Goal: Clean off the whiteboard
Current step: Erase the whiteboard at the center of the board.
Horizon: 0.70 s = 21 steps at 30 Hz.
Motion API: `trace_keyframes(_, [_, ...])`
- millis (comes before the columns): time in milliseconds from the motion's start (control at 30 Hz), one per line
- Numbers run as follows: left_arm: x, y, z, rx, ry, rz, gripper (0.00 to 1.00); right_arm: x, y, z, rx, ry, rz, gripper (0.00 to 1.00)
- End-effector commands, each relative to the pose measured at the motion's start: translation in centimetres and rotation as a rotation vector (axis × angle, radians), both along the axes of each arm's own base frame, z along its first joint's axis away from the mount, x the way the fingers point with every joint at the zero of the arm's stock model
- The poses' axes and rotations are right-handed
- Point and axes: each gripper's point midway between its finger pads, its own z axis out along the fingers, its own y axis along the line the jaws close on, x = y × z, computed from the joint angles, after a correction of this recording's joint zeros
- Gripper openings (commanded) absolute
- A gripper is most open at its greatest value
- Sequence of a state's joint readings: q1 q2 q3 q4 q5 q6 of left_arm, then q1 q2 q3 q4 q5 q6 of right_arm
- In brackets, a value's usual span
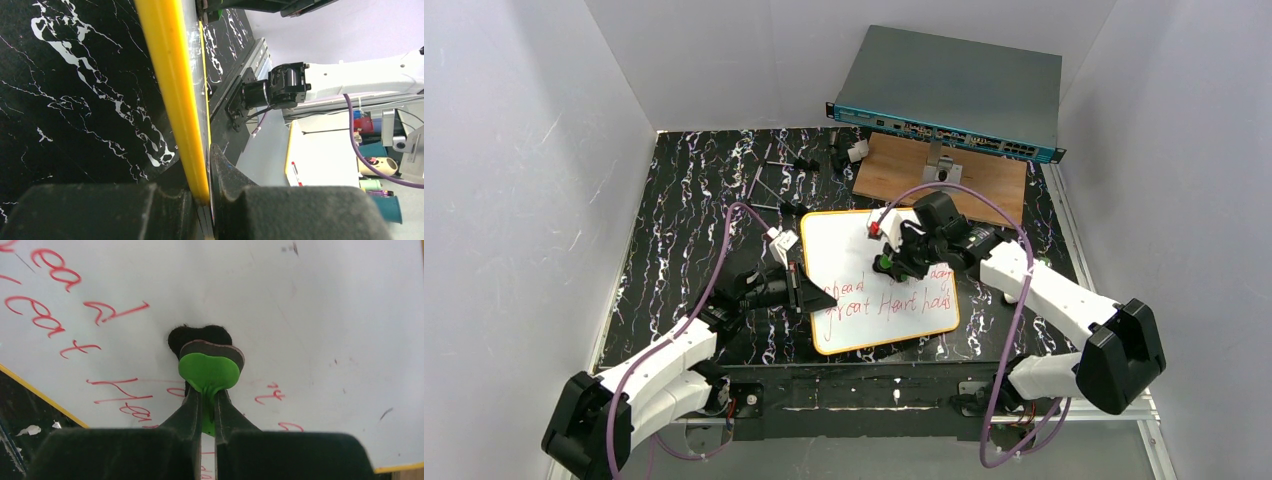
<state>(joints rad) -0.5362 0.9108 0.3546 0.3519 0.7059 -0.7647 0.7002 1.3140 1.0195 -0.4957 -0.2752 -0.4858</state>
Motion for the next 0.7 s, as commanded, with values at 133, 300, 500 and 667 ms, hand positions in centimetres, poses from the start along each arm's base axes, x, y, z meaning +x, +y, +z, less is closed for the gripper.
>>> trace_keyframes(133, [-0.8, -1.3, 5.3, -0.122, -0.253, -0.143, 0.00, 6.3, -3.0, 0.8, -0.028, -0.083, -0.202, 0.01])
trace_keyframes(300, [-0.9, -1.2, 5.3, -0.123, -0.254, -0.139, 0.00, 8.5, -0.5, 4.0, 0.025, -0.083, -0.178, 0.01])
trace_keyframes(500, [-1.0, -1.1, 5.4, -0.123, -0.263, -0.133, 0.00, 2.8, 2.1, 2.8, 0.035, -0.011, -0.009, 0.01])
trace_keyframes(667, [-0.9, -1.2, 5.3, -0.126, -0.261, -0.134, 0.00, 0.5, -0.3, -0.4, -0.013, 0.005, -0.006, 0.01])
